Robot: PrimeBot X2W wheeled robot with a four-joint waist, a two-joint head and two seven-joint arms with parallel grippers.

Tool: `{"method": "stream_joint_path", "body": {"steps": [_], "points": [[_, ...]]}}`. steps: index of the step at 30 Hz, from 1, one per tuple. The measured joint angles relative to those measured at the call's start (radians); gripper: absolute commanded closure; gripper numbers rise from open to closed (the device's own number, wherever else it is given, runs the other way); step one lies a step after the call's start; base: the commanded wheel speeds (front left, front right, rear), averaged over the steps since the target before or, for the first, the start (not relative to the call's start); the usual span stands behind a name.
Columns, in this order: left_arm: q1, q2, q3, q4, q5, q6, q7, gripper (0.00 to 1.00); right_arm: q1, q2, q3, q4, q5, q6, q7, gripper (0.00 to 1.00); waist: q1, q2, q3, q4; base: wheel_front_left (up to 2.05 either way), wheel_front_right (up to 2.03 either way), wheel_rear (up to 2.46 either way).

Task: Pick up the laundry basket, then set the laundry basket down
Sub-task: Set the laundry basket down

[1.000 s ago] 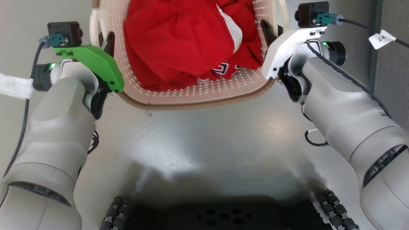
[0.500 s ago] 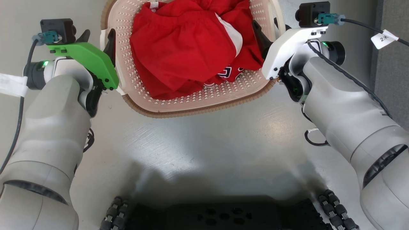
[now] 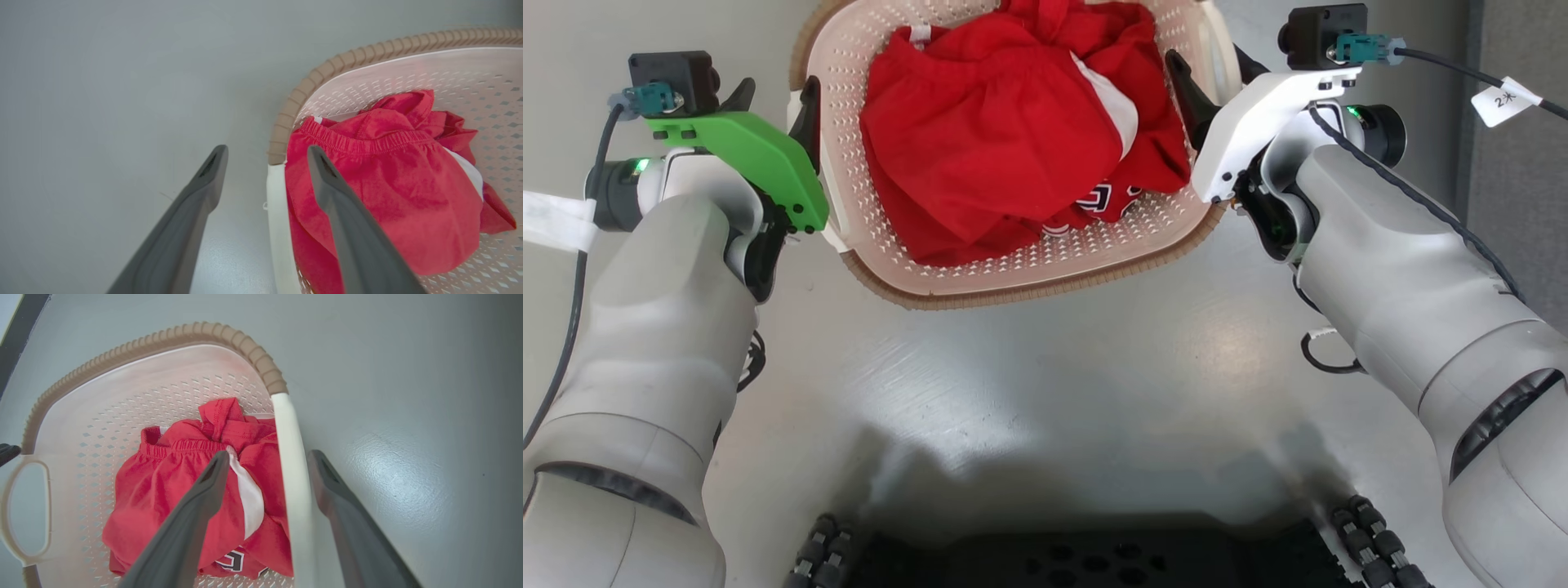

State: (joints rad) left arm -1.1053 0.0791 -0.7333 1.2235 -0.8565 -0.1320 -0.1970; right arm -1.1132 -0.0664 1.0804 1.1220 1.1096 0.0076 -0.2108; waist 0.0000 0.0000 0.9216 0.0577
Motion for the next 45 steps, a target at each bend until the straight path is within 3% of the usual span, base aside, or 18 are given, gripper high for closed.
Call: {"method": "stream_joint_path", "body": {"steps": [14,31,37,45], "points": [[0.061,0.013,-0.002,-0.013,-0.014,0.000,-0.026,0.00,0.029,0.001,0.014,-0.004,0.003,0.001,-0.019,0.00,0.0000,0.0000,-0.093,-0.012,0.00,0.00,0.00],[0.187,0.054,0.021,-0.097,-0.048,0.000,-0.052,0.00,0.138,0.002,0.025,-0.015,-0.003,0.035,-0.036,0.00,0.0000,0.0000,-0.280,-0.039,0.00,0.00,0.00],[0.218,0.105,0.091,-0.196,-0.048,0.000,-0.052,0.00,0.149,0.002,-0.043,-0.057,-0.038,0.035,-0.036,0.00,-0.0001,0.0000,-0.376,-0.052,0.00,0.00,0.00],[0.323,0.126,0.168,-0.290,-0.026,0.000,-0.052,0.00,0.225,-0.022,-0.121,-0.125,-0.085,0.035,-0.036,0.00,-0.0001,0.0000,-0.489,-0.064,0.00,0.00,0.00]]}}
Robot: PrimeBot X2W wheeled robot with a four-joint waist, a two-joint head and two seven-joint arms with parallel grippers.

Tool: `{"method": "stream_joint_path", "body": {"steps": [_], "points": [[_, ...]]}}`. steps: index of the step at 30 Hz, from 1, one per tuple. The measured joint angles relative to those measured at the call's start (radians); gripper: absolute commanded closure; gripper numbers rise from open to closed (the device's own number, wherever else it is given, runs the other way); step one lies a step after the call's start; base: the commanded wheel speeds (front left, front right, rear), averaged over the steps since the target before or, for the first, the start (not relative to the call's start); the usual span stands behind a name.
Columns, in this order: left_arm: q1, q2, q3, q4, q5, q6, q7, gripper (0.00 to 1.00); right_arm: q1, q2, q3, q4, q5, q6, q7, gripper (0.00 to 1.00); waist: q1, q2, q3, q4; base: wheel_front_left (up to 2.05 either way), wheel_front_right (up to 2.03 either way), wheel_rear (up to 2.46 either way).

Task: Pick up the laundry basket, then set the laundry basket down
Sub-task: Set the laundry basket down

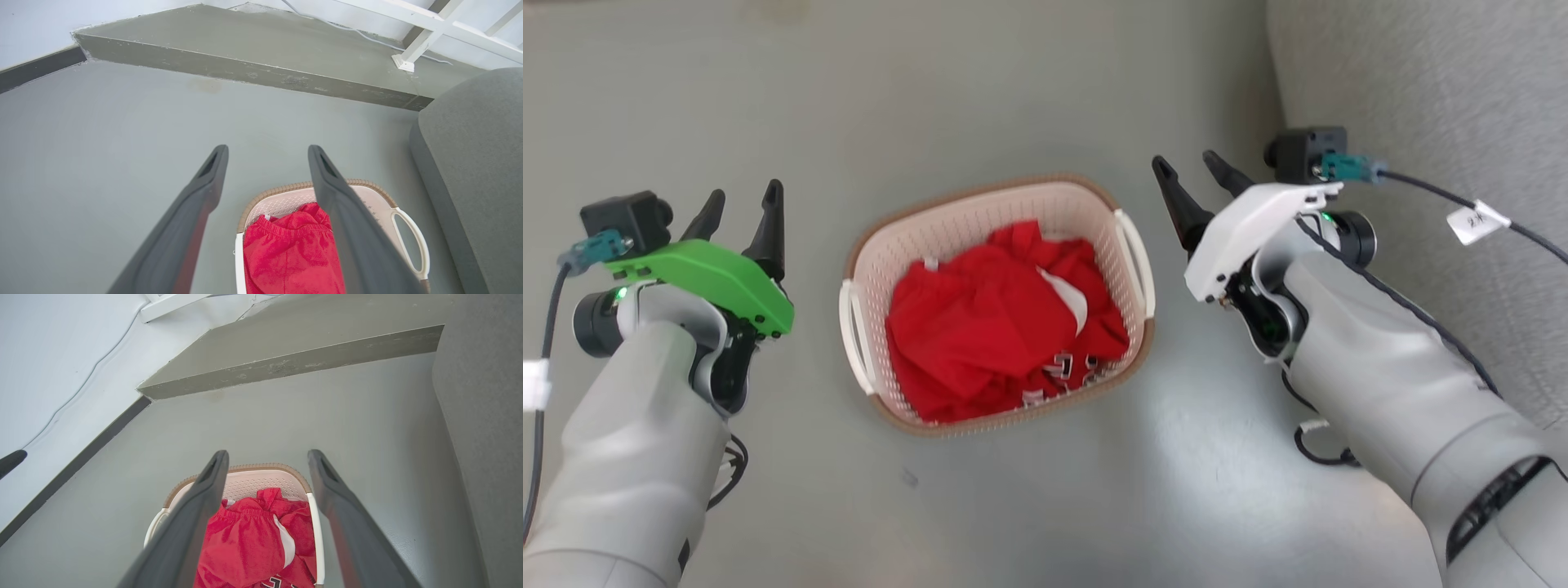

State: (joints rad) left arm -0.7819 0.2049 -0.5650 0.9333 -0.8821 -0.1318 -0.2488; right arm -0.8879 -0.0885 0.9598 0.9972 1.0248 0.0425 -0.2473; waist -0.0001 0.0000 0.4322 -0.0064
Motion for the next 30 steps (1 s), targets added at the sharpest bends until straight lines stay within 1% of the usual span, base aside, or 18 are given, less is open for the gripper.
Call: {"method": "stream_joint_path", "body": {"steps": [6,9,16,22,24,27,29,30], "points": [[0.071,0.011,0.058,-0.084,0.046,0.000,0.000,0.00,0.077,-0.015,-0.061,-0.064,-0.048,-0.002,0.000,0.00,0.0000,0.0000,-0.082,-0.008,0.00,0.00,0.00],[0.123,0.014,0.091,-0.126,0.063,0.003,0.000,0.00,0.114,-0.026,-0.116,-0.109,-0.063,-0.017,0.000,0.00,0.0000,0.0000,-0.121,-0.011,0.00,0.00,0.00],[0.232,0.018,0.184,-0.241,0.117,0.033,0.000,0.00,0.216,-0.059,-0.223,-0.230,-0.147,-0.037,0.000,0.00,0.0000,0.0000,-0.209,-0.020,0.00,0.00,0.00],[0.346,0.016,0.242,-0.331,0.171,0.046,0.000,0.00,0.298,-0.077,-0.302,-0.352,-0.241,-0.054,-0.002,0.00,0.0000,0.0000,-0.276,-0.027,0.00,0.00,0.00],[0.372,0.012,0.257,-0.364,0.187,0.054,0.000,0.00,0.327,-0.079,-0.327,-0.392,-0.267,-0.063,-0.003,0.00,0.0000,0.0000,-0.296,-0.029,0.00,0.00,0.00],[0.412,0.001,0.283,-0.410,0.218,0.063,0.000,0.00,0.374,-0.084,-0.356,-0.443,-0.314,-0.065,-0.003,0.00,0.0000,0.0000,-0.323,-0.031,0.00,0.00,0.00],[0.443,-0.007,0.304,-0.438,0.229,0.071,-0.002,0.00,0.410,-0.086,-0.374,-0.476,-0.341,-0.080,-0.005,0.00,0.0000,0.0000,-0.339,-0.031,0.00,0.00,0.00],[0.458,-0.008,0.309,-0.449,0.235,0.072,-0.002,0.00,0.428,-0.086,-0.381,-0.490,-0.353,-0.080,-0.005,0.00,0.0000,0.0000,-0.346,-0.032,0.00,0.00,0.00]]}}
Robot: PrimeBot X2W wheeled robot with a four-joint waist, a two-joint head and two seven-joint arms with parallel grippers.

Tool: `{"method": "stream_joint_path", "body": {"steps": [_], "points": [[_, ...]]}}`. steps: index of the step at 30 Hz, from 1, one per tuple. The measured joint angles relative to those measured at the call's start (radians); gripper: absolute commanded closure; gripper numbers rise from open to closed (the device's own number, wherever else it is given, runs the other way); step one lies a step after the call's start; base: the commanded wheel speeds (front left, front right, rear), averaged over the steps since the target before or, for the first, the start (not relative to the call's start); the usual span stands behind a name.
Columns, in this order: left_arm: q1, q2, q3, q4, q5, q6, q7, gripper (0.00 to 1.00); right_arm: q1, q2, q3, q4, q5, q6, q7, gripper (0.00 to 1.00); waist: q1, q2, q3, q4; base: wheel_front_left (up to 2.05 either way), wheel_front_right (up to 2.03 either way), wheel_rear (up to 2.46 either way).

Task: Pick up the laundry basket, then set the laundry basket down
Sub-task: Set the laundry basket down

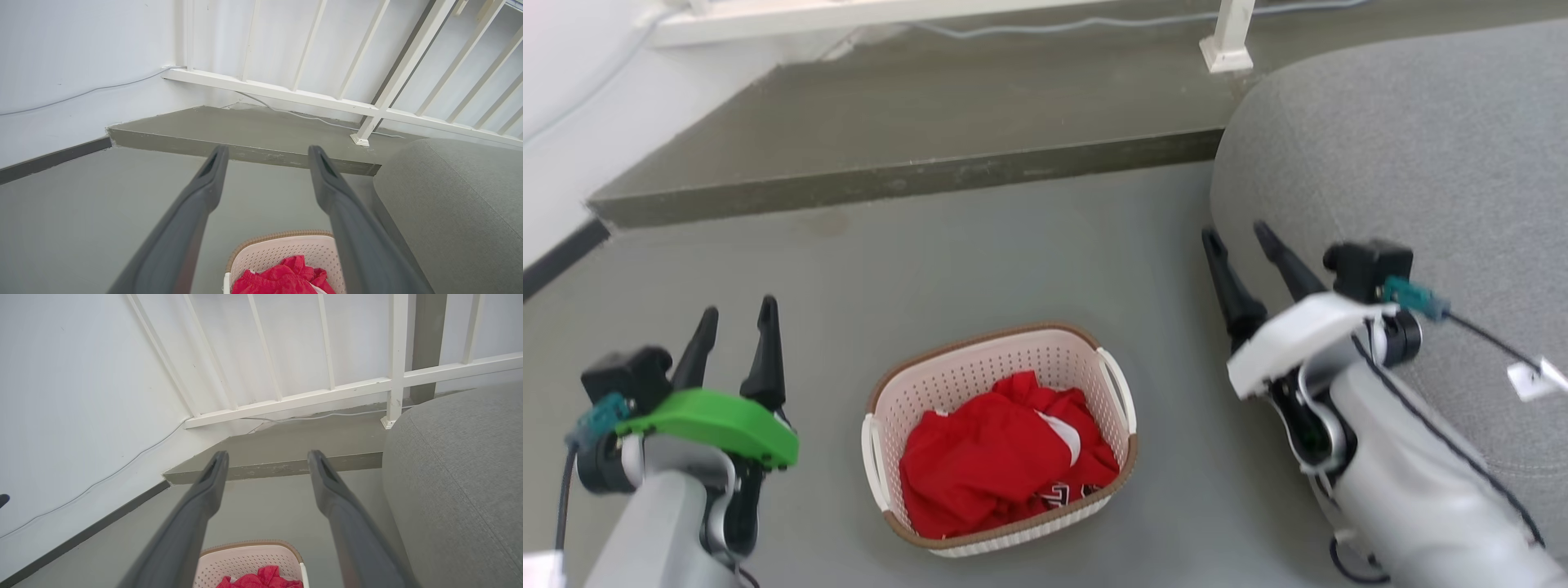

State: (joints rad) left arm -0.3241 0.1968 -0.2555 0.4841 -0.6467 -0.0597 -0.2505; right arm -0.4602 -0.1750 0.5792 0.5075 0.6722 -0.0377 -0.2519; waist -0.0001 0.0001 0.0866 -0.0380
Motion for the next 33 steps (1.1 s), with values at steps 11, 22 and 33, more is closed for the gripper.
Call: {"method": "stream_joint_path", "body": {"steps": [11,22,33], "points": [[0.131,-0.028,0.070,-0.114,0.063,0.018,-0.001,0.00,0.168,0.001,-0.063,-0.097,-0.078,-0.016,0.000,0.00,0.0000,0.0000,-0.044,0.001,0.00,0.00,0.00],[0.225,-0.067,0.130,-0.233,0.141,0.025,-0.001,0.00,0.264,0.011,-0.115,-0.186,-0.173,-0.016,0.000,0.00,0.0000,0.0000,-0.053,0.002,0.00,0.00,0.00],[0.287,-0.097,0.169,-0.295,0.194,0.025,-0.001,0.00,0.319,0.018,-0.162,-0.231,-0.217,-0.016,0.000,0.00,0.0000,0.0000,-0.058,0.001,0.00,0.00,0.00]]}}
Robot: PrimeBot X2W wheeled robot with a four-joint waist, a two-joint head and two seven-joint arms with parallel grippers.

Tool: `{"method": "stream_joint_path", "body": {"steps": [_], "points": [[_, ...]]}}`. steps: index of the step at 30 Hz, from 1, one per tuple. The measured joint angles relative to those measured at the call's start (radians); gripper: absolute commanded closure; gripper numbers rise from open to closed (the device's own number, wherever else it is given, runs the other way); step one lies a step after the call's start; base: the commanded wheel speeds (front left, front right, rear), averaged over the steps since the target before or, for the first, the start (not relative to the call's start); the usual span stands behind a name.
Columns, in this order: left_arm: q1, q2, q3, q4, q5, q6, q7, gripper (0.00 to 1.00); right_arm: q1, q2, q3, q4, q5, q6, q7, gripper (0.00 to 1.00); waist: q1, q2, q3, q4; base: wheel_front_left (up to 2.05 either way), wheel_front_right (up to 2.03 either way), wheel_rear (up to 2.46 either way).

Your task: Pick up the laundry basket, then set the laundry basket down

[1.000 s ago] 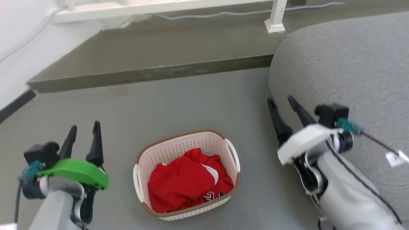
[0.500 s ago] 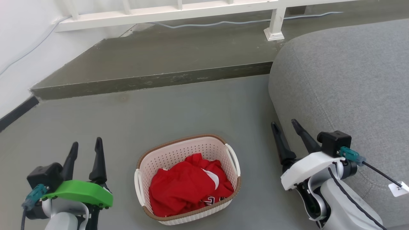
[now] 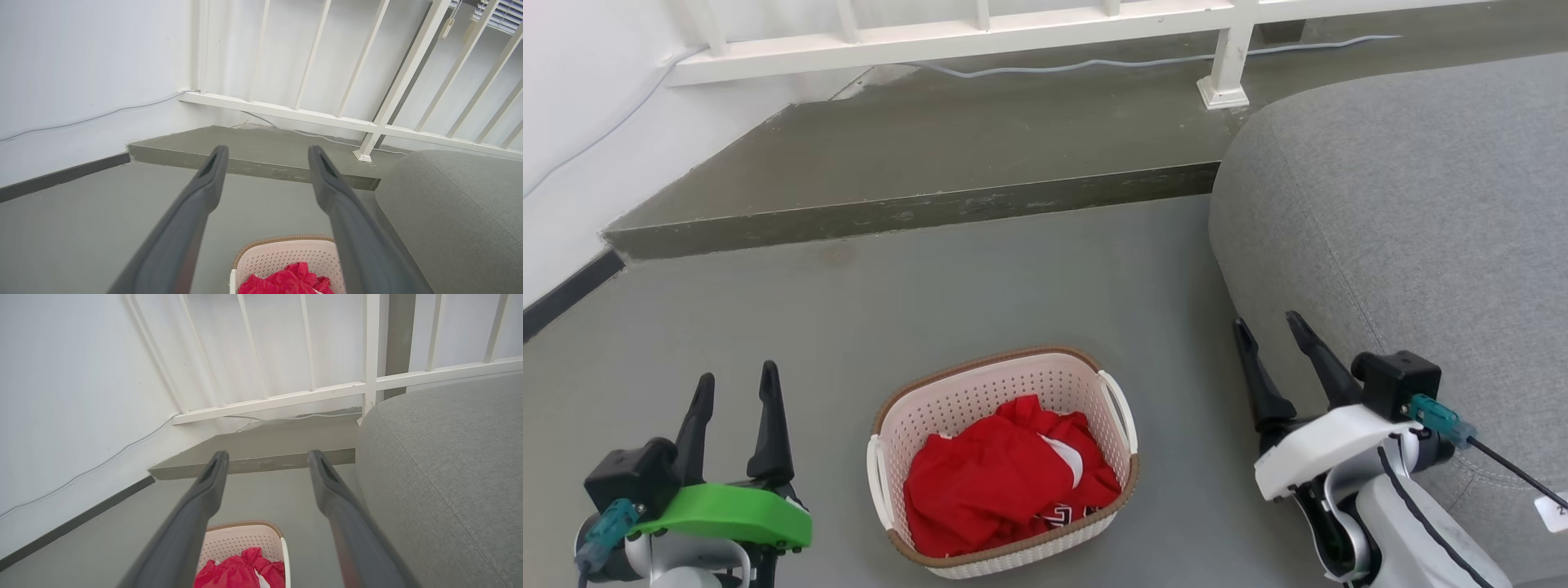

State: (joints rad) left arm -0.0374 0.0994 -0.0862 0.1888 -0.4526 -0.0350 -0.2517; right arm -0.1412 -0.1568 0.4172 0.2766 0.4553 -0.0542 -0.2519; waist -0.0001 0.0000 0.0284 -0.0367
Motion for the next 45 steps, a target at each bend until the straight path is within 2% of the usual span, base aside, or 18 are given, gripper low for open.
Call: {"method": "stream_joint_path", "body": {"steps": [10,45], "points": [[0.027,-0.017,0.018,-0.035,0.043,-0.018,0.000,0.00,0.034,0.011,-0.036,-0.017,-0.035,0.001,0.000,0.00,0.0000,0.0000,0.001,0.000,0.00,0.00,0.00],[0.069,-0.046,0.048,-0.060,0.091,-0.053,0.000,0.00,0.075,0.056,-0.095,-0.028,-0.100,0.046,0.000,0.00,0.0000,0.0000,0.010,-0.006,0.00,0.00,0.00]]}}
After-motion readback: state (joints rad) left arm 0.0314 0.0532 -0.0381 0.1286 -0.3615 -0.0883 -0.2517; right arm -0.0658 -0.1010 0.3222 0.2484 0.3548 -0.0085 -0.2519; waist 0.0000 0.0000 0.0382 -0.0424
